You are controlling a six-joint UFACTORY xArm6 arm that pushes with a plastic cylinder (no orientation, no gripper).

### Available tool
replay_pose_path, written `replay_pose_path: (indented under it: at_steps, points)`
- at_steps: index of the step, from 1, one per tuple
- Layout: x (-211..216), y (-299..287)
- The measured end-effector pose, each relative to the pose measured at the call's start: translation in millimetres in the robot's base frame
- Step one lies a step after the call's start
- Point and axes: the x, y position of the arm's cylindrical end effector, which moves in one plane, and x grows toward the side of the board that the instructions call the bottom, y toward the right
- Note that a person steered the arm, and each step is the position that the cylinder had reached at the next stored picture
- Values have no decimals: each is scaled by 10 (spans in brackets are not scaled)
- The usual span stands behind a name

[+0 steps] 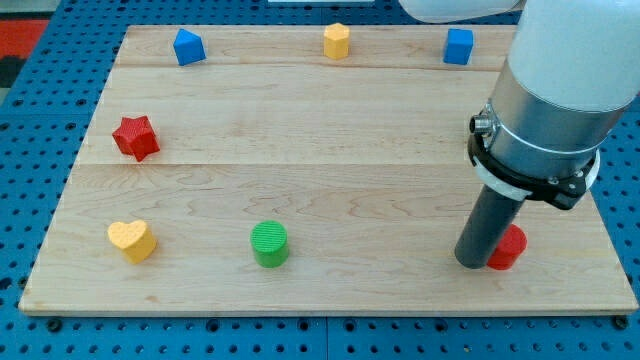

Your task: Move the arm towards the blue cube

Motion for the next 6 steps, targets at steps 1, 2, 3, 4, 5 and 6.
replay_pose_path:
  at_steps: [1, 2, 3, 4, 5, 6]
  points:
    - [24, -45]
    - [109, -278]
    - [42, -343]
    - [-571, -188]
    - [-1320, -50]
    - [-2041, 3]
